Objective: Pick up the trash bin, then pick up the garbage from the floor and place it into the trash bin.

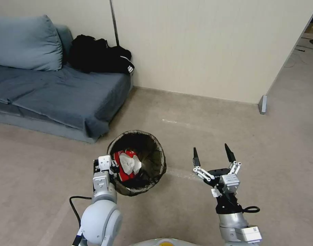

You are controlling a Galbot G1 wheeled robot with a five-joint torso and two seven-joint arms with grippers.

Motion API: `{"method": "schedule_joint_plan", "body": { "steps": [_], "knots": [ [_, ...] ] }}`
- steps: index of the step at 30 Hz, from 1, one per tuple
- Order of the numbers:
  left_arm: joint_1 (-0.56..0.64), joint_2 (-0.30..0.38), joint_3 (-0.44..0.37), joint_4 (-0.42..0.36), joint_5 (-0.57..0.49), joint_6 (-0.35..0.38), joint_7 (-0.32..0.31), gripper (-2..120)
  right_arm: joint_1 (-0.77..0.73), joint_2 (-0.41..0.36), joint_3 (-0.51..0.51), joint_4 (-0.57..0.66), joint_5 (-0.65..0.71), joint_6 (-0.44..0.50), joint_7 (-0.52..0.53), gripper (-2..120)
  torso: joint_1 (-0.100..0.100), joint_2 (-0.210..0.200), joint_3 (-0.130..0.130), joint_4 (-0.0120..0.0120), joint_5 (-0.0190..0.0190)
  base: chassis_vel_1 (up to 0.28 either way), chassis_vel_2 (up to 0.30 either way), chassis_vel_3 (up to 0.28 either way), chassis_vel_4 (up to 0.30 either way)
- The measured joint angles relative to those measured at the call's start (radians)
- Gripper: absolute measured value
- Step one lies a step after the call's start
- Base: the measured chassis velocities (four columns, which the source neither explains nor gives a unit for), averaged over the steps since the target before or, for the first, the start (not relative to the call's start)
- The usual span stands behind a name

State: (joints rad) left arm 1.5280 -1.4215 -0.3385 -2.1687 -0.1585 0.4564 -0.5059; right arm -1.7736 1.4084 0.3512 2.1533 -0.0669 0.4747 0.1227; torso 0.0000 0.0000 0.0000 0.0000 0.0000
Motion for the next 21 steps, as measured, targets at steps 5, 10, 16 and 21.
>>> {"method": "schedule_joint_plan", "body": {
  "steps": [5,10,16,21],
  "knots": [
    [0.003,-0.003,0.003,-0.008,-0.001,0.001,-0.001,1,0.025,-0.004,0.011,-0.007,0.014,-0.001,0.0,100,0.0,0.0,0.0,0.0,0.0,0.0,0.0,0.0,0.0],
    [0.007,-0.007,0.007,-0.014,-0.001,0.006,-0.003,1,0.049,-0.008,0.017,-0.029,0.033,-0.001,-0.001,100,0.0,0.0,0.0,0.0,0.0,0.038,0.05,0.031,0.04],
    [0.014,-0.006,0.008,-0.025,-0.009,0.024,-0.005,1,0.073,-0.006,0.006,-0.044,0.07,0.007,-0.002,100,0.0,0.0,0.0,0.0,0.0,0.071,0.062,0.08,0.068],
    [0.019,-0.005,0.008,-0.033,-0.013,0.034,-0.005,1,0.091,-0.003,0.003,-0.054,0.073,0.007,0.011,100,0.0,0.0,0.0,0.0001,0.0,0.101,0.1,0.106,0.09]
  ]
}}
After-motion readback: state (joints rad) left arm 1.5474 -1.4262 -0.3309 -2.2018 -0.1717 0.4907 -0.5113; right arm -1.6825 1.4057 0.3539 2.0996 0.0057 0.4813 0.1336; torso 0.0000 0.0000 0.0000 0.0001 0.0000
